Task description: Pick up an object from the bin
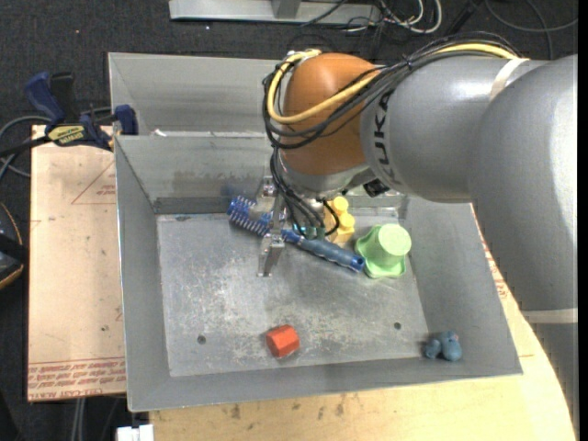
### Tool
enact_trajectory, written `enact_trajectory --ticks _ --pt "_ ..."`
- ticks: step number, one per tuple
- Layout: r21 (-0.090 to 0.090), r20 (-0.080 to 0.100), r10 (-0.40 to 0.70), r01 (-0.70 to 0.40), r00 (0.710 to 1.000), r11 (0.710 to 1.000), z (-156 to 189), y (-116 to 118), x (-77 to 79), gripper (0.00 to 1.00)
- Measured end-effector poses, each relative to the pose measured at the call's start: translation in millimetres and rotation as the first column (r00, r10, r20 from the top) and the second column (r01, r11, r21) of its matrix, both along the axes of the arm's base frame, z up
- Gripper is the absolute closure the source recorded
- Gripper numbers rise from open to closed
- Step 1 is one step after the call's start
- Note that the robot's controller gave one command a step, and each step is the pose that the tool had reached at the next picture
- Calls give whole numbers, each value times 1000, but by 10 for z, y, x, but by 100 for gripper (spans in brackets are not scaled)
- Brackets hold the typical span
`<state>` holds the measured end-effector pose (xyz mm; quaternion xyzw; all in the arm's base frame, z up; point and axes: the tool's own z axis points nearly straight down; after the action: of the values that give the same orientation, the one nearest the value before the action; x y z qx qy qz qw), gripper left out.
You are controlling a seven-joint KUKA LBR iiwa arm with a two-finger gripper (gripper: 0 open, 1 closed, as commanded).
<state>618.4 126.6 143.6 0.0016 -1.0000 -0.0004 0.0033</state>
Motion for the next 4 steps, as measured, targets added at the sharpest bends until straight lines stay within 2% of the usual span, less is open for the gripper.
enact_trajectory --ticks 1,2,3,4 --pt "2 12 -208 208 978 978 -438 -442 79 0" --pt "8 11 -415 415 910 910 -663 -540 121 0" --pt "4 12 -412 412 911 911 -634 -527 142 0" --pt "10 15 -569 569 822 822 -656 -493 128 0"
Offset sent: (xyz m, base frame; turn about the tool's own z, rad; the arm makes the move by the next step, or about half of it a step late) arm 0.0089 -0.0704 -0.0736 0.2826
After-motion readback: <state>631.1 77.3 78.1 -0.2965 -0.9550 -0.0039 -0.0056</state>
